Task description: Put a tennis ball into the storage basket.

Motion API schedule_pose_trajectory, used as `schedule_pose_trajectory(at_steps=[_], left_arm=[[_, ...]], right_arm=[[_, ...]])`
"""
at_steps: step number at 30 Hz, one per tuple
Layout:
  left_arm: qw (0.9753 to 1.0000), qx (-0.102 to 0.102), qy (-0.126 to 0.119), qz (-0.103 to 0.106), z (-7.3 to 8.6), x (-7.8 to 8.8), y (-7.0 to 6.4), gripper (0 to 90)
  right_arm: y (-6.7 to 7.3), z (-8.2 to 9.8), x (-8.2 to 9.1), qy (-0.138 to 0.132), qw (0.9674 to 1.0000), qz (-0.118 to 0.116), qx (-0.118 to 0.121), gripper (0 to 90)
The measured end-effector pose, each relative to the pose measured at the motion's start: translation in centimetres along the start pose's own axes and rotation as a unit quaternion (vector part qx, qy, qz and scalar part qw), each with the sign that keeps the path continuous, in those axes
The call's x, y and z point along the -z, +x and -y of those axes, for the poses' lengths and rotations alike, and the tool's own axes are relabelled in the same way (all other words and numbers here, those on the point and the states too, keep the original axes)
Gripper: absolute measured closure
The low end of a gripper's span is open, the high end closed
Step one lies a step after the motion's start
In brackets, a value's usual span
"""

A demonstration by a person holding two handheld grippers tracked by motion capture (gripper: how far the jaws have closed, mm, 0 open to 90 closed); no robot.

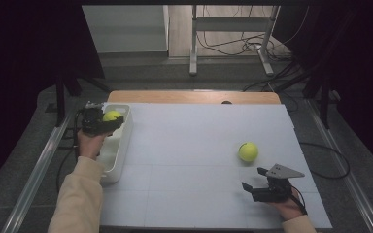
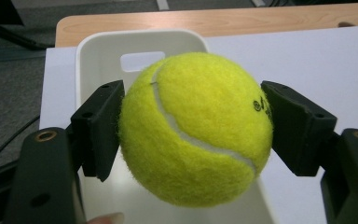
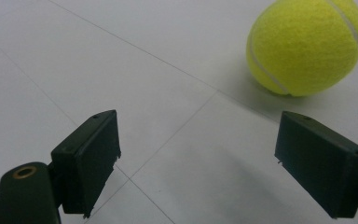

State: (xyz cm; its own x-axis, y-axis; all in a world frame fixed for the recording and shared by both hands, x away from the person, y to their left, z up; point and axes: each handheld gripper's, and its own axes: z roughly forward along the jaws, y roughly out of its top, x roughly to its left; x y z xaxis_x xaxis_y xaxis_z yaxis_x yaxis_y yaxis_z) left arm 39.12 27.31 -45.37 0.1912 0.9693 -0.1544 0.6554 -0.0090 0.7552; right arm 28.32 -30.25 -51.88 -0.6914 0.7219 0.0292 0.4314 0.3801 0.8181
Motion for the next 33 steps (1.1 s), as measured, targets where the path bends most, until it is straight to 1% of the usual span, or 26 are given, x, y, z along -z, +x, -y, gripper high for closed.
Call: schedule_pose_trajectory(at_steps=[1,5,22,23,24,25,26,27,29,30,31,32,33], left_arm=[[1.0,0.002,0.004,-0.004,0.0,-0.2,0.1,26.0],[1.0,0.002,0.008,-0.004,0.1,-0.3,0.2,25.9],[0.9999,-0.003,0.009,-0.004,0.1,-0.3,0.1,25.6],[0.9999,-0.001,0.004,-0.01,0.1,-0.2,0.1,24.4],[0.9999,0.003,-0.003,-0.012,0.1,0.0,0.1,19.5],[0.9999,0.007,-0.01,-0.01,0.0,0.2,0.1,14.3],[0.9998,0.009,-0.016,-0.001,0.0,0.6,0.2,11.4],[0.9998,0.009,-0.016,-0.001,0.0,0.6,0.2,8.5],[0.9996,0.01,-0.022,0.012,-0.1,1.2,0.1,8.2],[0.9992,0.014,-0.027,0.025,-0.1,1.6,0.0,8.1],[0.9992,0.014,-0.027,0.025,-0.1,1.6,0.0,7.8],[0.9987,0.015,-0.033,0.037,0.0,2.1,-0.2,7.8],[0.9982,0.015,-0.039,0.044,0.1,2.5,-0.3,7.7]], right_arm=[[0.0,0.0,0.0,0.0,1.0,0.0,-0.001,14.6],[0.0,0.0,0.0,0.001,1.0,0.001,0.001,14.6],[0.0,0.1,0.0,0.001,1.0,0.001,0.0,14.7],[0.0,0.1,0.0,0.001,1.0,0.001,0.0,14.7],[0.0,0.1,0.0,0.001,1.0,0.002,0.0,14.7],[0.0,0.1,-0.1,0.001,1.0,0.001,0.0,14.6],[0.0,0.1,-0.1,0.001,1.0,0.0,0.0,14.6],[0.0,0.1,-0.1,0.002,1.0,0.0,0.001,14.7],[0.0,0.1,-0.1,0.002,1.0,0.001,0.001,14.6],[0.0,0.1,-0.1,0.001,1.0,0.001,0.001,14.6],[0.0,0.1,-0.1,0.001,1.0,0.001,0.001,14.6],[0.0,0.1,0.0,0.002,1.0,0.002,0.001,14.6],[0.0,0.1,0.0,0.002,1.0,0.001,0.0,14.7]])
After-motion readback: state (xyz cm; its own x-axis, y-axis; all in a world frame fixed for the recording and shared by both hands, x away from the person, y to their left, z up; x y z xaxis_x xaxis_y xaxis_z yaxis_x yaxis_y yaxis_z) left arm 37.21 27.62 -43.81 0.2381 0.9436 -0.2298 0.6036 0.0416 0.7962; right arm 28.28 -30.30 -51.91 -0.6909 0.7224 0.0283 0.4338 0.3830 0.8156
